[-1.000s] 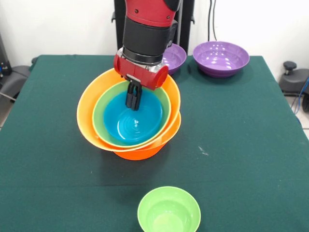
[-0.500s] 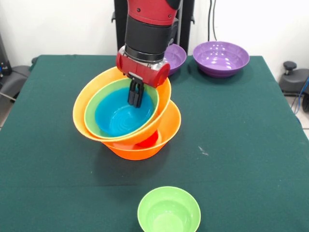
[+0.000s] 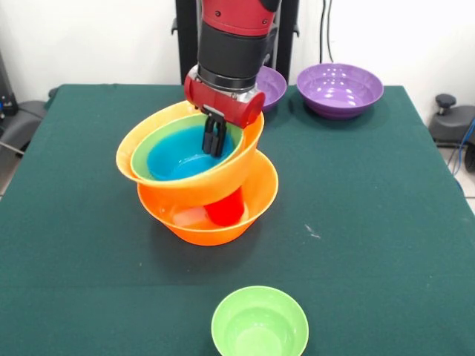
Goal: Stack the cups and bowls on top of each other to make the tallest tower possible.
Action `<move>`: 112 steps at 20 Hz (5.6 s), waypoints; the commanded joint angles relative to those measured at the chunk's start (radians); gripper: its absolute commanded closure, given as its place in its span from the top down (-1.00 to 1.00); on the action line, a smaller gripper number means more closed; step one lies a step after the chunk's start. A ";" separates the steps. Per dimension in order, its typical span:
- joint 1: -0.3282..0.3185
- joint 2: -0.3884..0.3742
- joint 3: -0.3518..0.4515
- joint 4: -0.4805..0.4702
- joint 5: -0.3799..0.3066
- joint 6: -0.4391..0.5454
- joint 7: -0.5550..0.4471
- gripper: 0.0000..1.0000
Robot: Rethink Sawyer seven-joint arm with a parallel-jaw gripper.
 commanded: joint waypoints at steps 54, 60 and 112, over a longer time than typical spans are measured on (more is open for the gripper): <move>-0.050 -0.048 0.142 -0.023 -0.065 0.151 -0.239 -1.00; -0.055 -0.034 0.147 -0.024 -0.078 0.131 -0.232 -1.00; -0.082 -0.040 0.146 0.051 -0.092 0.066 -0.208 -1.00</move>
